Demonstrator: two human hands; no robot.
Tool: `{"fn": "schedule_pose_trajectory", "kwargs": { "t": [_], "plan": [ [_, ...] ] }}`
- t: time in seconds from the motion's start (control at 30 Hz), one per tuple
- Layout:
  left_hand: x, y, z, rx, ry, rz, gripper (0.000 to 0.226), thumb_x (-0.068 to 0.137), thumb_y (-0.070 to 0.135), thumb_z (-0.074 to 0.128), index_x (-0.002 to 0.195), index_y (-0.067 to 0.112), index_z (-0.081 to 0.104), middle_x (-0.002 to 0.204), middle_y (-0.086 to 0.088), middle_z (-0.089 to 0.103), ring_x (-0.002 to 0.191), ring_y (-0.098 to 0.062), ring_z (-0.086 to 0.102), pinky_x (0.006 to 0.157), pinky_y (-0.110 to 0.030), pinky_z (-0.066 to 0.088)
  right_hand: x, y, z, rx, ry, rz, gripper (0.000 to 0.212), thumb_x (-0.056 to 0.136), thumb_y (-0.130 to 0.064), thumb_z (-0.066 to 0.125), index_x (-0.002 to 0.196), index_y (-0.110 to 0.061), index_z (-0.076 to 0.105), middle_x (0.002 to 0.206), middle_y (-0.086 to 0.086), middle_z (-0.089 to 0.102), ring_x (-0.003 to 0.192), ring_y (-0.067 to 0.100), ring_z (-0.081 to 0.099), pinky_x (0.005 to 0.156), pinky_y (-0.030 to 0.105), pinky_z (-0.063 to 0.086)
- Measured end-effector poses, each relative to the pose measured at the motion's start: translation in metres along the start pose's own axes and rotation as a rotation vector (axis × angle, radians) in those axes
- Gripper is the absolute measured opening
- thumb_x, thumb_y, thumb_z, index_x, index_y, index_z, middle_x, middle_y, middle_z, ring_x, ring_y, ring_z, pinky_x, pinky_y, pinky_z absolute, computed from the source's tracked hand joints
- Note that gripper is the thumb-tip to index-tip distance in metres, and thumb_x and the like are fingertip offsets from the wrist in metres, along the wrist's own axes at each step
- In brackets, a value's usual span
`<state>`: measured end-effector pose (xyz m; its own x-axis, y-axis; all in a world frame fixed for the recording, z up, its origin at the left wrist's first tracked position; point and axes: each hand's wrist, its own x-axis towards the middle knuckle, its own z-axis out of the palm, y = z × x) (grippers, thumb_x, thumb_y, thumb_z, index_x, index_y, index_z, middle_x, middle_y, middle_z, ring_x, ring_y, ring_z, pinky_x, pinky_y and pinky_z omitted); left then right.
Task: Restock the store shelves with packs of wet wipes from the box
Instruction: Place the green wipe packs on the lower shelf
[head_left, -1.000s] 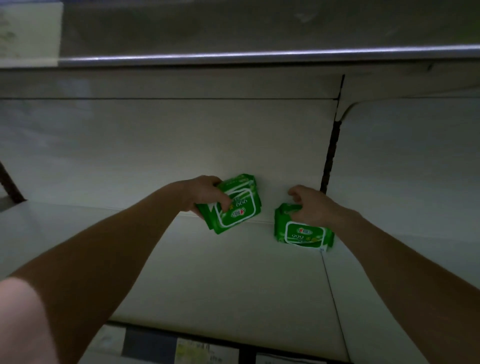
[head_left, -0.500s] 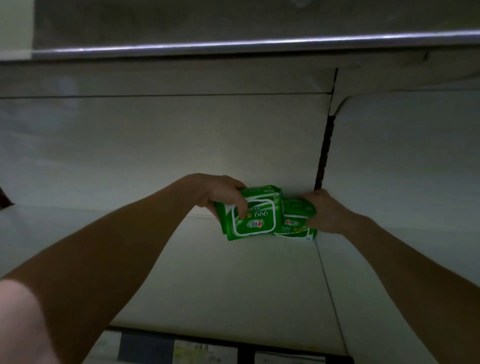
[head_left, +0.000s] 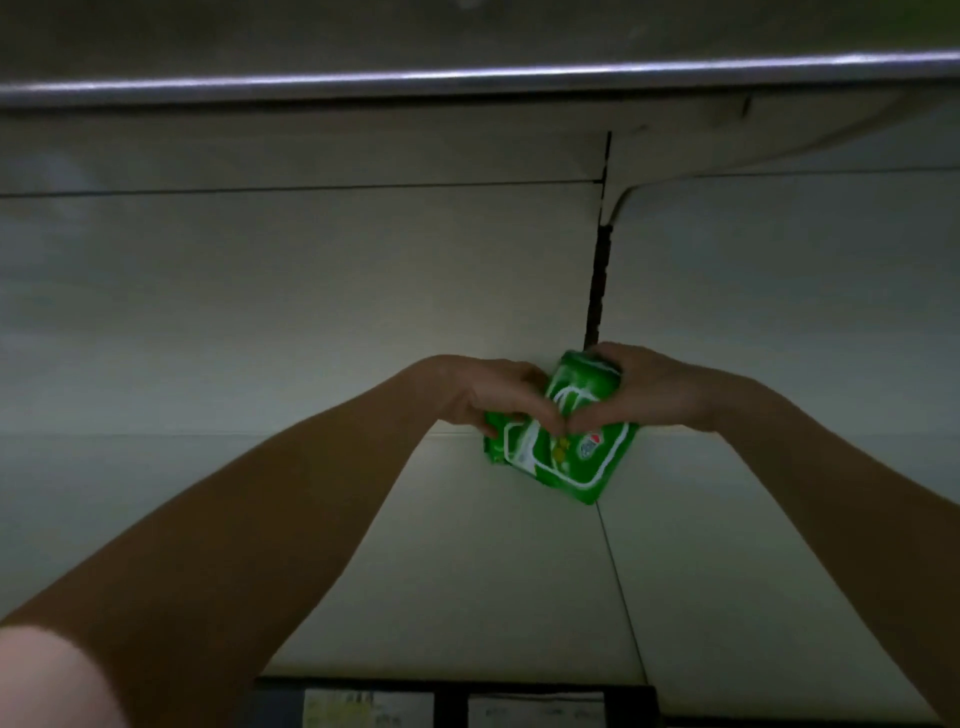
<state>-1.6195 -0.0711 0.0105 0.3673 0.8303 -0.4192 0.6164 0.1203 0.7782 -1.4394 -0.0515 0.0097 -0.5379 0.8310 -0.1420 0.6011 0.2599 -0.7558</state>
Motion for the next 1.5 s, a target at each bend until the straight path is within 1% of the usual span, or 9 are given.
{"fn": "schedule_pose_trajectory", "kwargs": {
  "t": [0.1,0.2,0.3,0.63,0.77,0.9,1.07,1.2,1.5],
  "plan": [
    [0.002,0.002,-0.003,0.034,0.083,0.063,0.054,0.081,0.002,0.070,0.125,0.020,0.046,0.123,-0.010,0.061,0.111,-0.026,0.061,0.097,-0.043,0.051,0.010,-0.005,0.006,-0.202,0.000,-0.077,0.079,0.069,-0.020,0.084,0.135,-0.023,0.040,0.122,-0.002,0.052,0.102,0.013,0.059,0.080,0.024,0.054],
    [-0.004,-0.030,-0.003,-0.291,0.163,0.050,0.062,0.081,-0.006,0.068,0.132,0.015,0.040,0.124,-0.012,0.058,0.110,-0.027,0.062,0.090,-0.041,0.055,0.004,0.018,0.010,0.176,0.033,-0.017,0.084,0.073,-0.012,0.081,0.142,-0.023,0.035,0.137,0.004,0.045,0.114,0.018,0.055,0.091,0.031,0.052],
    [-0.003,-0.062,0.016,-0.626,0.202,0.039,0.065,0.082,-0.014,0.062,0.135,0.012,0.036,0.122,-0.012,0.058,0.108,-0.027,0.062,0.086,-0.040,0.057,-0.003,0.028,0.016,0.092,-0.063,0.038,0.081,0.074,-0.019,0.081,0.143,-0.021,0.037,0.139,-0.004,0.047,0.117,0.012,0.051,0.095,0.027,0.047],
    [-0.011,-0.060,-0.002,0.389,0.094,-0.422,0.067,0.081,0.020,0.076,0.138,0.018,0.042,0.135,-0.007,0.053,0.116,-0.021,0.054,0.088,-0.035,0.051,0.006,0.036,0.048,-0.442,-0.143,0.047,0.071,0.077,-0.033,0.078,0.138,-0.018,0.043,0.132,0.003,0.052,0.111,0.016,0.054,0.092,0.028,0.050],
    [-0.005,-0.075,0.014,0.252,0.116,-0.398,0.058,0.082,0.020,0.075,0.134,0.016,0.050,0.129,-0.007,0.059,0.115,-0.021,0.058,0.087,-0.034,0.051,0.003,0.043,0.054,-0.257,-0.163,0.132,0.056,0.082,-0.029,0.074,0.129,-0.017,0.046,0.108,0.003,0.060,0.078,0.011,0.061,0.056,0.021,0.052],
    [0.006,-0.074,0.030,0.170,0.195,-0.332,0.057,0.081,0.018,0.075,0.133,0.014,0.052,0.125,-0.010,0.061,0.107,-0.022,0.061,0.083,-0.033,0.052,0.005,0.041,0.036,-0.279,-0.097,0.146,0.012,0.085,-0.016,0.069,0.088,-0.015,0.057,0.079,0.001,0.063,0.068,0.011,0.063,0.053,0.018,0.051],
    [0.014,-0.061,0.027,0.024,0.324,-0.299,0.082,0.077,0.009,0.079,0.142,0.003,0.028,0.125,-0.020,0.057,0.094,-0.026,0.065,0.079,-0.034,0.056,0.009,0.046,0.026,-0.406,0.020,0.268,0.010,0.086,-0.006,0.059,0.080,-0.003,0.067,0.070,0.005,0.065,0.060,0.013,0.060,0.049,0.017,0.049],
    [0.010,-0.051,0.017,-0.041,0.299,-0.230,0.093,0.074,-0.001,0.078,0.143,0.016,0.018,0.131,-0.013,0.049,0.102,-0.028,0.063,0.083,-0.040,0.058,0.002,0.038,0.016,-0.070,-0.096,0.371,0.089,0.082,-0.015,0.076,0.151,-0.014,0.020,0.134,0.014,0.049,0.103,0.023,0.058,0.073,0.031,0.057],
    [0.008,-0.056,0.011,0.058,0.280,-0.186,0.097,0.076,-0.003,0.075,0.147,0.023,0.015,0.130,-0.011,0.047,0.101,-0.027,0.063,0.076,-0.038,0.059,0.027,0.053,0.053,0.040,0.013,0.039,0.105,0.070,-0.003,0.081,0.151,-0.022,0.017,0.134,0.005,0.049,0.123,0.024,0.050,0.103,0.042,0.045]
  ]
}}
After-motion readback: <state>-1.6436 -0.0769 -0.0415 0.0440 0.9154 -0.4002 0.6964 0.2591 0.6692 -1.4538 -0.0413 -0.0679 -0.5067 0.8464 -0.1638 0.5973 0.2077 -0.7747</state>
